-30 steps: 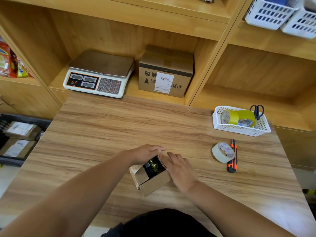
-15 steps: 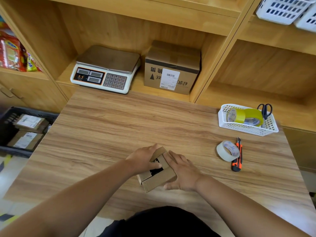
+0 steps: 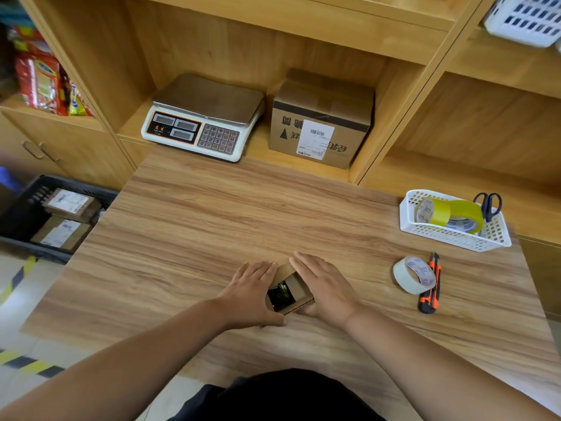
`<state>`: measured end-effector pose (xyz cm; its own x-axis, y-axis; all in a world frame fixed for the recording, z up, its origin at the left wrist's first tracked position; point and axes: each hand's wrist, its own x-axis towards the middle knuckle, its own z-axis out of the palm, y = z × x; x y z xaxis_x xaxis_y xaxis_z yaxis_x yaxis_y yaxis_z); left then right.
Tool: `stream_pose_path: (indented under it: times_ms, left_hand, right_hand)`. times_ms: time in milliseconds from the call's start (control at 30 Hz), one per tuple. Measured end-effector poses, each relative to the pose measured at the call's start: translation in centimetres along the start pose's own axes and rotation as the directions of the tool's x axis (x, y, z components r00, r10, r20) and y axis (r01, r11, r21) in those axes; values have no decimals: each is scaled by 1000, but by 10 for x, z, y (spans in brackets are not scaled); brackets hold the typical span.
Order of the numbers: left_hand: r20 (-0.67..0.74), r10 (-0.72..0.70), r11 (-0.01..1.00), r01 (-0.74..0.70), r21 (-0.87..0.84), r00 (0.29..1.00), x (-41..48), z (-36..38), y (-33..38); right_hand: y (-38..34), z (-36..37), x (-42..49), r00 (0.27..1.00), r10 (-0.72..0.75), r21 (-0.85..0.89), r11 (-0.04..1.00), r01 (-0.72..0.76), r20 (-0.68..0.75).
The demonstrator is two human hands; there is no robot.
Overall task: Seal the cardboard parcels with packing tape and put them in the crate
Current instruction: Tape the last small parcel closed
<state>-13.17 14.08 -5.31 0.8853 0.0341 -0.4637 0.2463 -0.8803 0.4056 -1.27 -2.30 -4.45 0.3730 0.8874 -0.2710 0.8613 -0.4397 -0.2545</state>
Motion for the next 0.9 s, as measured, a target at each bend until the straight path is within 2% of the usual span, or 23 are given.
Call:
stream_pose_path:
  times_ms: [100, 200, 300, 367, 433, 567, 667, 733, 800, 900]
  left_hand:
    - [-39, 9, 999, -10, -30, 999, 5, -7, 1]
    - [-64, 46, 999, -45, 21, 997, 11, -15, -10]
    - [-55, 61, 995, -56, 85, 997, 12, -13, -17]
    - [-86, 71, 982, -55, 179, 994, 9, -6, -16]
    - [-123, 81, 967, -49, 249, 989, 3, 4, -15]
    - [-103, 72, 971, -46, 235, 992, -2, 15, -16]
    - [-70, 42, 972, -25, 232, 997, 1, 11, -14]
    - [-55, 39, 968, -24, 248, 998, 4, 8, -14]
    - [-44, 43, 952, -28, 304, 998, 6, 6, -16]
    - [-33, 80, 910, -59, 410, 996, 10, -1, -17]
  right_hand:
    - [0, -1, 7, 998, 42, 96, 994, -45, 38]
    - [0, 1, 12, 989, 149, 241, 961, -139, -24]
    - [3, 7, 11, 978, 200, 277, 944, -177, -58]
    - [3, 10, 7, 979, 166, 231, 963, -136, -114]
    - [4, 12, 1, 988, 108, 124, 988, -95, -105]
    - [12, 19, -9, 998, 41, -67, 997, -44, -42]
    - [12, 20, -9, 995, 87, -68, 994, -84, 38]
    - [13, 20, -7, 996, 78, -111, 991, -74, 30]
    - [11, 17, -4, 990, 120, -164, 981, -106, 77]
    - [6, 18, -4, 991, 118, -196, 975, -104, 62]
